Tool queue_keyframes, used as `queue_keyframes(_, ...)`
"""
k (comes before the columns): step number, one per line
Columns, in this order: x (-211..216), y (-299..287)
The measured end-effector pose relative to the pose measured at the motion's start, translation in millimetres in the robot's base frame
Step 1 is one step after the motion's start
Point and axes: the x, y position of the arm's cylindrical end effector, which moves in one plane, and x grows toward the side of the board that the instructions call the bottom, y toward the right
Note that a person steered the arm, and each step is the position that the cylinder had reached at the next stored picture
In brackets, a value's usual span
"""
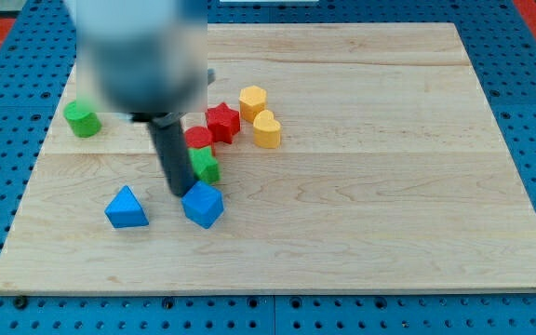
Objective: Move the blue cube into the group of blocks
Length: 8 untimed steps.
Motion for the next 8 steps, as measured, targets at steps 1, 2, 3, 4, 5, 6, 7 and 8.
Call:
queue_keyframes(1,-2.6,38.2)
queue_keyframes(2,-7.2,55.4)
queue_keyframes(3,11.5,64.7)
queue_keyframes(4,7.3,7.4)
queue_keyframes(5,-6.6,2.5)
queue_keyframes(6,-21.8,24.6)
queue_keyframes(7,-22.8,49.8)
queue_keyframes(8,16.9,80.4)
